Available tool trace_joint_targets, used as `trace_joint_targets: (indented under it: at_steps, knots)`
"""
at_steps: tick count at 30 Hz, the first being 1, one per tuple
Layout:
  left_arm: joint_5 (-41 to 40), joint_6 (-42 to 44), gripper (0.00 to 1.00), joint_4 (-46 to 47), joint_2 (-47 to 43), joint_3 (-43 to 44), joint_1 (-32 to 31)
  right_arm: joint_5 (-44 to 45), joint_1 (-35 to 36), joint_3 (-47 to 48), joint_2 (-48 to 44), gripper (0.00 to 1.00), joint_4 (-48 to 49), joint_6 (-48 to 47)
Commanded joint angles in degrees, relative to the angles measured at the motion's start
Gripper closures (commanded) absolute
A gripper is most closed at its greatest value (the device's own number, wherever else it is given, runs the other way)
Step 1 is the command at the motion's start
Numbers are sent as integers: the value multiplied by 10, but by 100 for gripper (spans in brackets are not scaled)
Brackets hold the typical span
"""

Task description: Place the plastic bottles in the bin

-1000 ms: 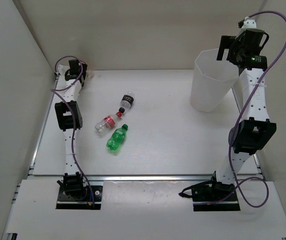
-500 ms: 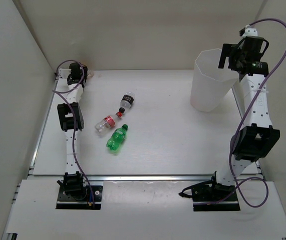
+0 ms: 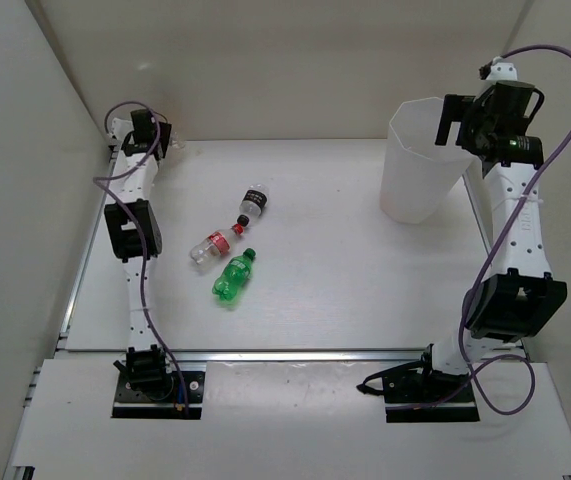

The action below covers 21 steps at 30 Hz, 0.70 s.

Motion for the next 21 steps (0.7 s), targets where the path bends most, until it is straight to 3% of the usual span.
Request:
trace_joint_targets:
  at_steps: [1,3,6,7,8,11,14,18,21]
  knots:
    - [43,70,84,-48,-164,-25,-1,-27,24,1,-40,1,34,-20]
    - [65,104,84,-49,-211,-101,-23,-31,39,2,-49,1,40,-22]
    - [164,131,84,36,-321,-244,-35,-79,53,9,-60,0,33,-2]
    - [275,138,82,136,-413,-427,-44,-139,75,2,-63,1,21,13]
    - [301,138,81,143,-414,-429,-44,-140,76,2,-64,1,20,13]
    - [348,206,78,84,-504,-505,-80,-179,121,-9,-58,1,3,29]
    - [397,371,76,-33,-572,-526,-137,-256,162,-45,-64,2,11,81]
    - [455,521,75,-172,-623,-576,-245,-407,200,-188,-119,2,184,204]
    - [388,581,80,-233,-647,-611,-346,-450,222,-301,-153,1,315,292]
